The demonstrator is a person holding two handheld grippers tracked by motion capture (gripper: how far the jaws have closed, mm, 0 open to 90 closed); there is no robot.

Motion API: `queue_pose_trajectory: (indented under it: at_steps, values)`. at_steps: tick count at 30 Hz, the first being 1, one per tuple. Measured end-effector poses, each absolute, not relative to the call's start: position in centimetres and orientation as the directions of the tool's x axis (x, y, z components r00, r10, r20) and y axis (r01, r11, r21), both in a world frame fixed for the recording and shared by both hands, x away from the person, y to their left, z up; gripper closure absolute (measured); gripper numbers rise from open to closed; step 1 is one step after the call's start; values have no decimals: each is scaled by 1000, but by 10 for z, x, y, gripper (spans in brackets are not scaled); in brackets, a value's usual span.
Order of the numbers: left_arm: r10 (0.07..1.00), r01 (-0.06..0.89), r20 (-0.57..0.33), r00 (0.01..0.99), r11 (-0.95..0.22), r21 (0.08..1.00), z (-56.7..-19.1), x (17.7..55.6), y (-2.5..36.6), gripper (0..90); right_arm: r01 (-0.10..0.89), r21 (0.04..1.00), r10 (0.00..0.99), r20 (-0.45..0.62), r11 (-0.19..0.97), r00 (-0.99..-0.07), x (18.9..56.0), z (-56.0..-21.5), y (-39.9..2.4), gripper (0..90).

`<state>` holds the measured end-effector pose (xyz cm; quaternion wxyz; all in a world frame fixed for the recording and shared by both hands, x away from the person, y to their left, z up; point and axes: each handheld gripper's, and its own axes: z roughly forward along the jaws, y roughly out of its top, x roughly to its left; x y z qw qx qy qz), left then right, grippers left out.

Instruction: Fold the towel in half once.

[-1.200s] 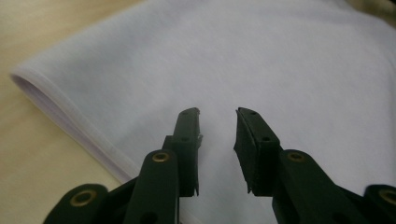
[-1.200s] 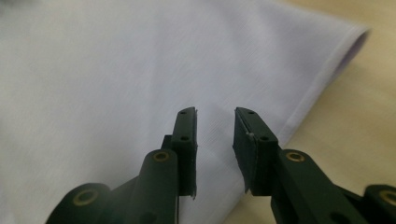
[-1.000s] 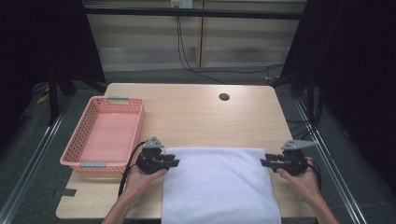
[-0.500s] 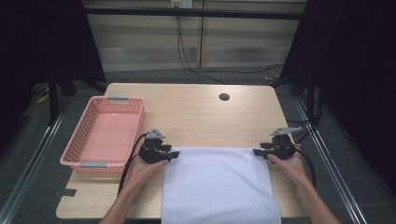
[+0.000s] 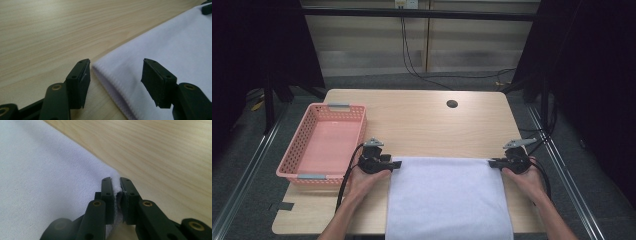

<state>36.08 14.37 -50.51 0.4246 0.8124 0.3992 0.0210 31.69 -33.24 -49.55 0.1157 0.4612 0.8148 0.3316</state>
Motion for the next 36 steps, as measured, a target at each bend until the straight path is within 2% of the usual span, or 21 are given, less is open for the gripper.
queue_pose_trajectory:
  at_steps: [4,7,10,13,15,21,24,30,36]
  values:
    - [660,616,-291,692,-332,714,-506,366,139,391,677,652,827,136,340,-546,315,-497,-337,827]
    - [635,616,-306,709,-345,708,-506,372,139,438,680,652,829,138,336,-541,316,-497,-338,827]
    - [596,601,-313,739,-376,705,-507,370,137,572,687,647,831,146,331,-537,316,-496,-337,830]
    - [575,588,-303,760,-411,696,-506,366,134,764,685,653,826,161,321,-541,316,-496,-339,841]
    - [576,597,-319,753,-393,699,-503,365,134,821,686,659,825,173,308,-538,316,-494,-340,844]
    - [569,564,-317,759,-331,756,-482,362,137,830,656,718,815,225,233,-535,313,-478,-348,853]
    - [570,546,-306,762,-312,777,-470,365,141,830,624,750,814,213,218,-541,312,-463,-350,848]
    - [581,514,-280,765,-288,808,-440,382,140,829,570,802,814,204,179,-543,323,-432,-355,851]
    - [599,494,-263,757,-259,830,-418,407,138,828,550,822,824,206,147,-528,341,-419,-356,851]
